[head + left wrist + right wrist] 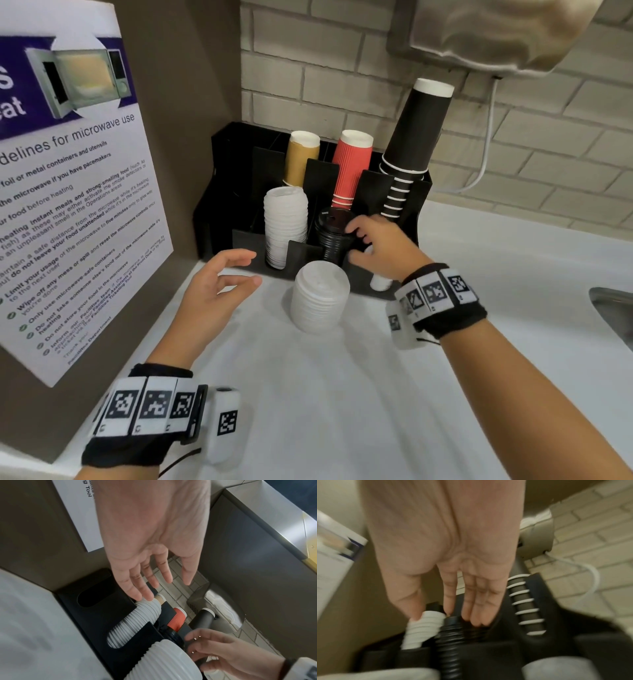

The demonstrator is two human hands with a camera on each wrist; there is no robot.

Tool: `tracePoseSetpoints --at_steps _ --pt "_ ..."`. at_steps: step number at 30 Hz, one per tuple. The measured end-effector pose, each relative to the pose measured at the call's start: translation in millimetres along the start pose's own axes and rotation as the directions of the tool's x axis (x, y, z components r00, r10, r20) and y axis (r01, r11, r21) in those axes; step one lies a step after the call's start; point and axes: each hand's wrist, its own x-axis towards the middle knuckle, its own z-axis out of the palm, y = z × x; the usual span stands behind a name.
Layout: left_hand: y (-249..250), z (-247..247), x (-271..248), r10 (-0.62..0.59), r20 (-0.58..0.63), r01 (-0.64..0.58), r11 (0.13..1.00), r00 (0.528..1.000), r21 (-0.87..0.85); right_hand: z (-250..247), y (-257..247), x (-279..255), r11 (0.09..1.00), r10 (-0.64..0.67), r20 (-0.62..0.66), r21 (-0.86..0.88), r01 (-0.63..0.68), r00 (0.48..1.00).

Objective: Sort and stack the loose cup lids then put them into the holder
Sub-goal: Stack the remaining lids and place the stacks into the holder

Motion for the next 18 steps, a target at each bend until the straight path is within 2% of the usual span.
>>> tracePoseSetpoints --at_steps 1,3,5,8,14,16,18 --pt "0 0 0 -0.002 -0.001 0.002 1.0 1.0 0.0 8 -11 -4 1.0 -0.003 0.088 0.011 0.002 0.996" --pt "2 0 -1 -0.001 -0.006 0.001 1.0 1.0 -0.013 26 -25 -8 0.998 0.049 0.302 -0.04 -0.039 0.952" --pt "4 1 -2 -0.002 -0.009 0.002 1.0 1.0 -0.023 41 -30 -8 0.995 0.07 0.378 -0.09 -0.039 0.923" --pt "5 2 -4 -0.008 -0.011 0.008 1.0 1.0 -0.023 54 -32 -5 0.994 0.047 0.373 -0.107 -0.007 0.927" --pt "6 1 -6 -0.022 -0.011 0.022 1.0 1.0 -0.007 56 -32 -2 0.999 0.046 0.3 -0.035 -0.038 0.953" --pt "6 4 -7 -0.019 -0.012 0.019 1.0 1.0 0.003 47 -33 -5 0.998 0.047 0.236 0.025 -0.054 0.971" --pt "9 10 -9 -0.022 0.006 0.022 1.0 1.0 -0.014 35 -38 -12 0.984 0.039 0.138 0.166 -0.062 0.99"
